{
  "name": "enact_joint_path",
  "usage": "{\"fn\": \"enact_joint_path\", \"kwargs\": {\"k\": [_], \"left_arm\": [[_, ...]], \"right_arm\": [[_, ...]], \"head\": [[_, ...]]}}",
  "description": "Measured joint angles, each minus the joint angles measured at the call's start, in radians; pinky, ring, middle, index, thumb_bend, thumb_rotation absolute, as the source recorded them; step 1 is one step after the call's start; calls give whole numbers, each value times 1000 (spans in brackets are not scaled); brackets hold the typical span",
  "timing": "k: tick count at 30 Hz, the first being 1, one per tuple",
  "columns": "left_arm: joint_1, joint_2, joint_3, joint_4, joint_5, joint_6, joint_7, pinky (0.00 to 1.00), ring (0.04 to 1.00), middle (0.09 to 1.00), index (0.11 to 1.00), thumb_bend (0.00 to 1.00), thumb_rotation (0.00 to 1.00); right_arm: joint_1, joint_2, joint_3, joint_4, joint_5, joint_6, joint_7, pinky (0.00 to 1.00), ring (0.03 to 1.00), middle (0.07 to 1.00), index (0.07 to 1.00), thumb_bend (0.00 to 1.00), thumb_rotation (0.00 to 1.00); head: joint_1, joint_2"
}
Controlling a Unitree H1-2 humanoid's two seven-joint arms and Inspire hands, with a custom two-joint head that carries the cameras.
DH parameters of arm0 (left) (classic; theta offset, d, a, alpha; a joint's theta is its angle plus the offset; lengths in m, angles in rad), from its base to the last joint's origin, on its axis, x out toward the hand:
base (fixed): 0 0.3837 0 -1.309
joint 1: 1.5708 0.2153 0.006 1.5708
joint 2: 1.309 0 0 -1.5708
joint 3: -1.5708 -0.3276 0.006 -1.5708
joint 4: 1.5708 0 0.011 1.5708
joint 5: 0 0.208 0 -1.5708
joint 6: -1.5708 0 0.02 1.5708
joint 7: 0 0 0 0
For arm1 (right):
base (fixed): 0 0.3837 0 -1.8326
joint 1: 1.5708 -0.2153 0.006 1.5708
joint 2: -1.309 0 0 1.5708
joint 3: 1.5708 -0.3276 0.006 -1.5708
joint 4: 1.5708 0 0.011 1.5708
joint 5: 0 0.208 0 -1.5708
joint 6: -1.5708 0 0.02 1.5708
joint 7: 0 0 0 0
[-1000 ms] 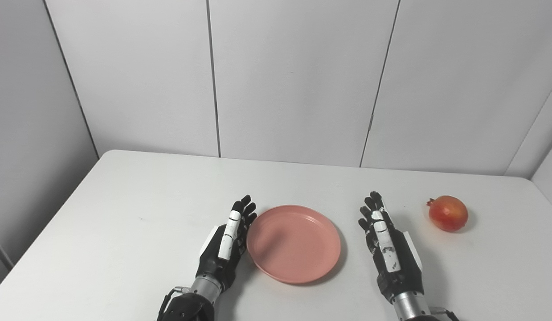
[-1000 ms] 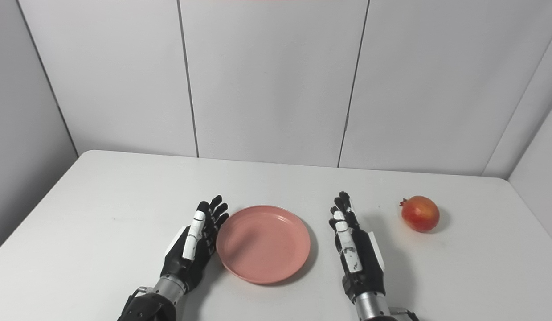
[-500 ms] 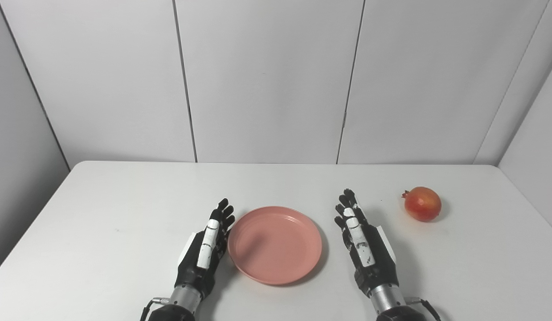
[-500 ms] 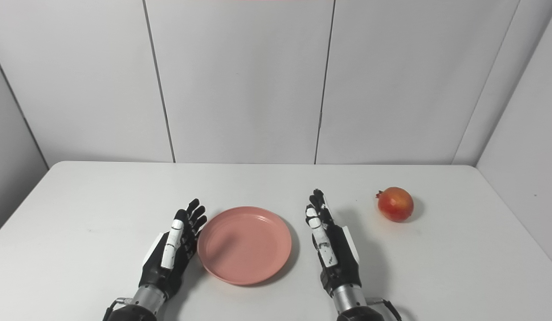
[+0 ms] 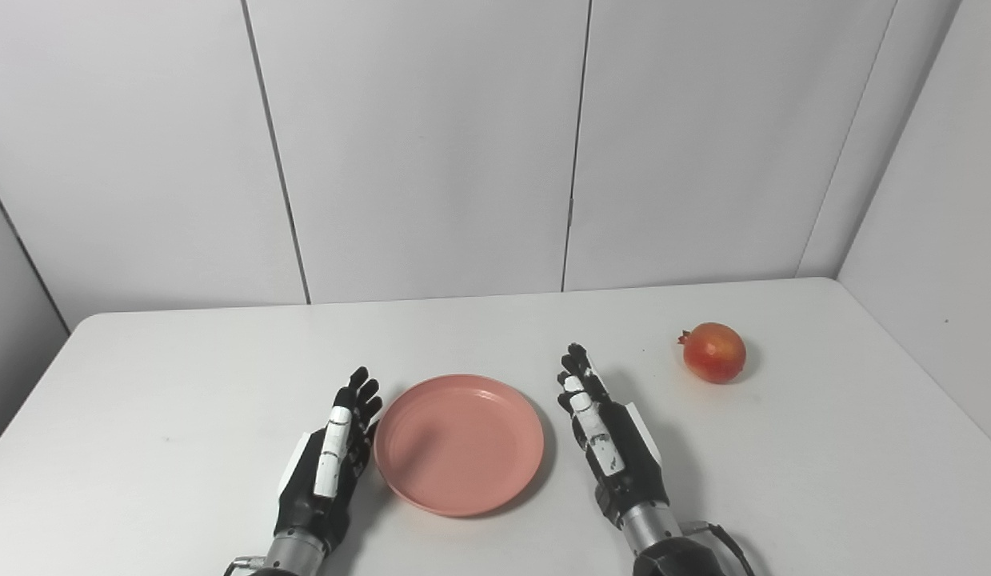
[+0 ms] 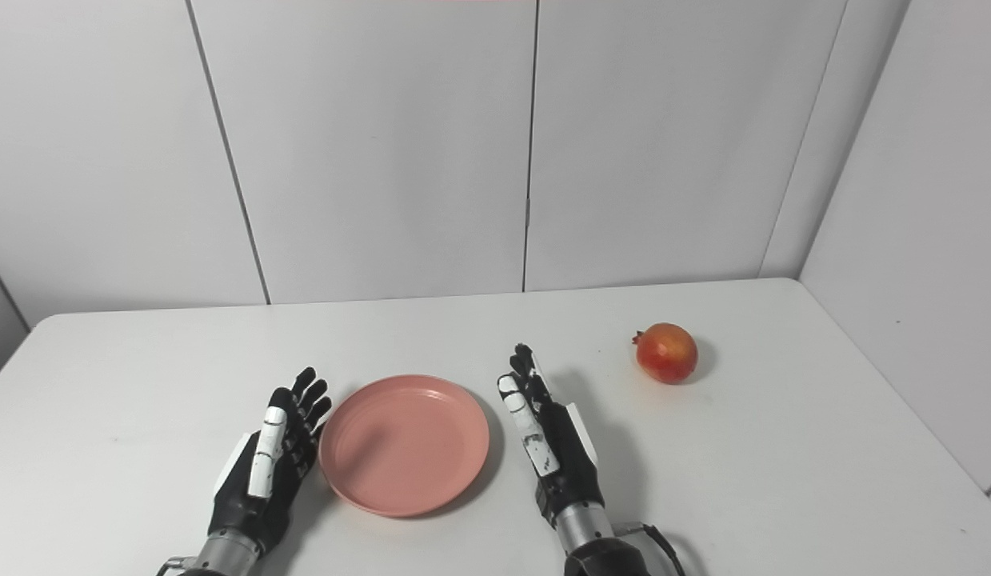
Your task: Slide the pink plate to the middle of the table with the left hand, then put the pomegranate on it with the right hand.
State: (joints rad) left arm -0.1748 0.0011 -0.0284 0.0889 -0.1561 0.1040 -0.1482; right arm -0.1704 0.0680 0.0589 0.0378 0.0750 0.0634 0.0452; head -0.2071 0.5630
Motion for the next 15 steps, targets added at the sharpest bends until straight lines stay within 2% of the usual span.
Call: {"fn": "enact_joint_path", "kwargs": {"k": [4,6,11,15], "left_arm": [[0,-2,3,2,3,-3,2,1000,1000,1000,1000,657,1000],[0,-3,5,4,5,-7,4,1000,1000,1000,1000,646,1000],[-5,-4,11,17,6,-22,10,1000,1000,1000,1000,649,1000],[-36,-4,23,75,6,-61,14,1000,1000,1000,1000,652,1000]], "right_arm": [[-11,-6,-3,3,-48,-19,-22,1000,1000,1000,1000,691,874],[-23,-28,-4,6,-80,-46,-29,1000,1000,1000,1000,669,883],[-63,-77,-15,-13,-152,-57,-49,1000,1000,1000,1000,658,873],[-79,-121,-15,-45,-236,-56,-62,1000,1000,1000,1000,686,876]], "head": [[12,3],[14,6],[20,6],[25,9]]}}
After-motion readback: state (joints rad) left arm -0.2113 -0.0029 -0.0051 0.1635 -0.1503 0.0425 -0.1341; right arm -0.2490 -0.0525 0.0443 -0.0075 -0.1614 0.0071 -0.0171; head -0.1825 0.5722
